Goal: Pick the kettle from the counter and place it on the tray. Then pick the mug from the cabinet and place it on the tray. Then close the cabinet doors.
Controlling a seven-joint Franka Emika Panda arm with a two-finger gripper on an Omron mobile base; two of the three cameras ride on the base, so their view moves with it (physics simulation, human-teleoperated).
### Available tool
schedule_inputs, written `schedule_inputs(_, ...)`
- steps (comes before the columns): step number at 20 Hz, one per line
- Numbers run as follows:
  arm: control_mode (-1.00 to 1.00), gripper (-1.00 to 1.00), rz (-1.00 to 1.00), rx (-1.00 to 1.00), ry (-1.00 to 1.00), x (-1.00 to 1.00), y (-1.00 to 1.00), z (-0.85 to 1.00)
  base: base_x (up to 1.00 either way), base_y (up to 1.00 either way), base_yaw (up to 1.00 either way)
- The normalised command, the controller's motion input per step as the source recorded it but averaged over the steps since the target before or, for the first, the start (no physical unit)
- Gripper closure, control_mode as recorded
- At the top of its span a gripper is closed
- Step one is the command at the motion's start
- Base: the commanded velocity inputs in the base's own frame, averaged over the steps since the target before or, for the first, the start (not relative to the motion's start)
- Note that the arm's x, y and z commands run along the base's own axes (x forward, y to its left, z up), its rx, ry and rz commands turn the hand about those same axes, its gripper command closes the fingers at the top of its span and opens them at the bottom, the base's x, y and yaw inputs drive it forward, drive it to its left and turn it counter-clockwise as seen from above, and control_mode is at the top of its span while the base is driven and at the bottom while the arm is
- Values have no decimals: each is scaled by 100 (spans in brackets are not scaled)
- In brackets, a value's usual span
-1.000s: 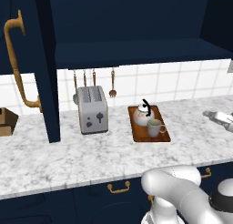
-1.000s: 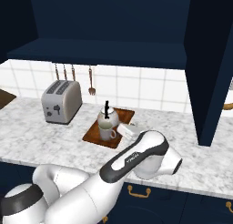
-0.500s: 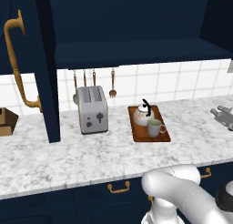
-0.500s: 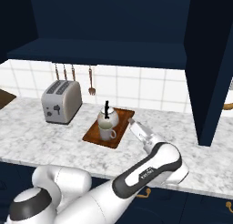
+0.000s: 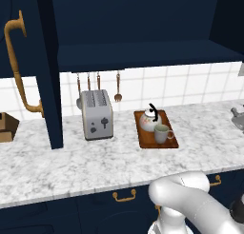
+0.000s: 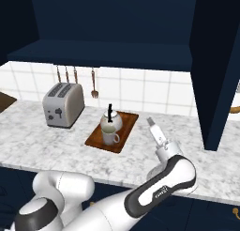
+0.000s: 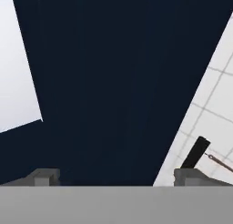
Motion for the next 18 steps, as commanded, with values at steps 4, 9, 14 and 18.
schedule_inputs(4,-100,-100,-5,37,-5,-11,-54,43,0,0,0)
schedule_inputs(9,-100,-100,-7,16,-1,-1,-41,6,0,0,0)
schedule_inputs(14,-100,-100,0,18,-1,-3,-35,3,0,0,0)
schedule_inputs(18,-100,-100,0,10,-3,-1,-38,11,0,0,0)
